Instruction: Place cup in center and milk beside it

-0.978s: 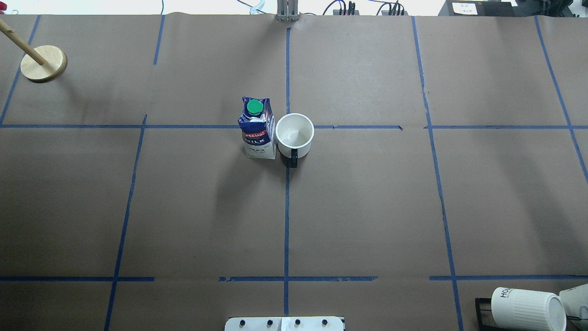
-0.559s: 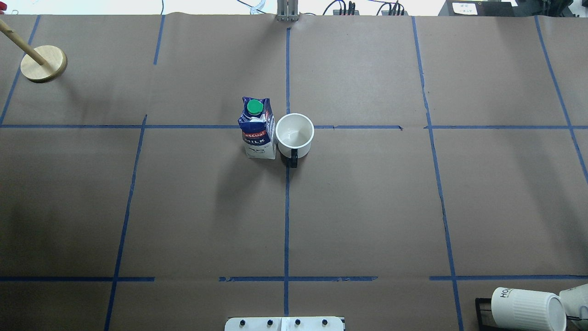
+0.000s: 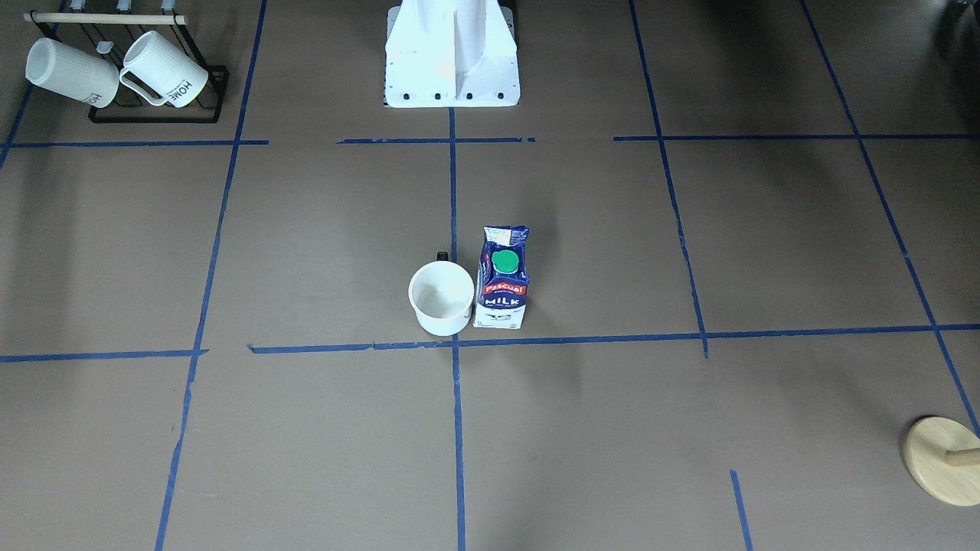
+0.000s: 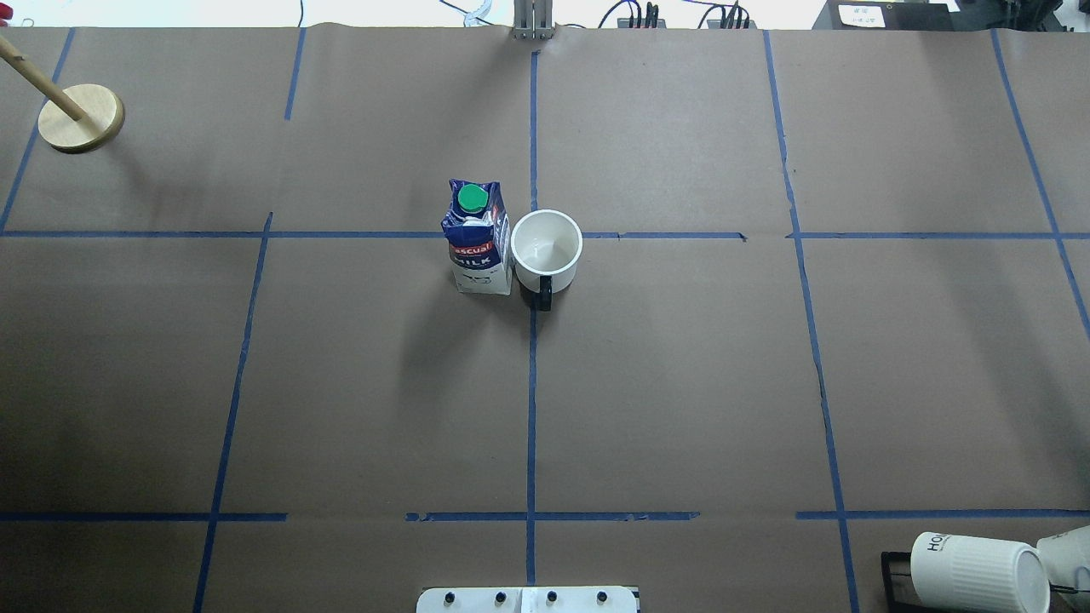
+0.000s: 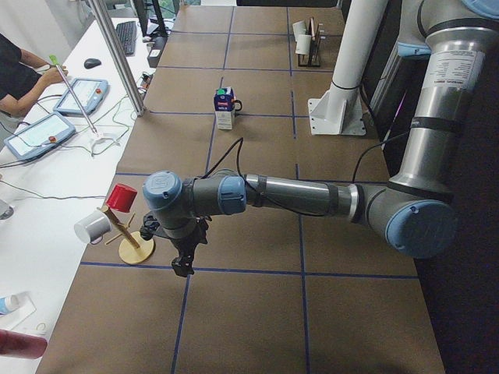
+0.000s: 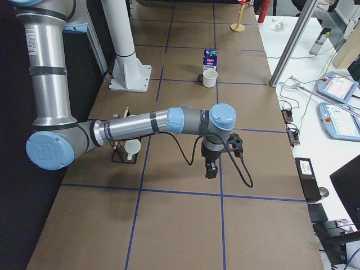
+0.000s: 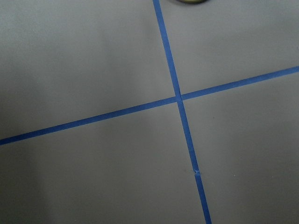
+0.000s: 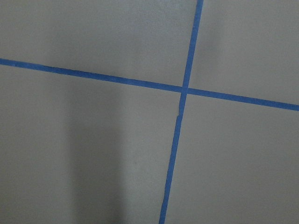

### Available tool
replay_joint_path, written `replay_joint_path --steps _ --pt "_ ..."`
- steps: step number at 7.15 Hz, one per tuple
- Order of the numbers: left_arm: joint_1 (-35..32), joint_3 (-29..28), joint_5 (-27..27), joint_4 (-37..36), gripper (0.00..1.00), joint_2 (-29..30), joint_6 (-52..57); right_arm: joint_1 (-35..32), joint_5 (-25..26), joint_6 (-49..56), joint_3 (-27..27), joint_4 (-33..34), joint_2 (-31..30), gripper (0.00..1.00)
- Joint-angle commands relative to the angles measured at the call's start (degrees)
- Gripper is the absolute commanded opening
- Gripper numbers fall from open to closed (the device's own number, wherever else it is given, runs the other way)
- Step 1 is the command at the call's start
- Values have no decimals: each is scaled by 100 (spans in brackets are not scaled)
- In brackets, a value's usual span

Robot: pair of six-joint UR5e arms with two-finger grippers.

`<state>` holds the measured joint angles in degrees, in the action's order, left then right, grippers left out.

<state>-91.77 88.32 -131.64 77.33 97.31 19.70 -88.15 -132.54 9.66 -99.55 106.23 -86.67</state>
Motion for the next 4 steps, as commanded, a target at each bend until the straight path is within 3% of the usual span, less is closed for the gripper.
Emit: replay_joint_path --steps 1,4 --pt "10 53 6 10 100 -142 -36 26 -9 -8 49 -14 1 100" --pt "10 71 33 -8 100 -133 -1 34 -27 1 58 -23 1 100"
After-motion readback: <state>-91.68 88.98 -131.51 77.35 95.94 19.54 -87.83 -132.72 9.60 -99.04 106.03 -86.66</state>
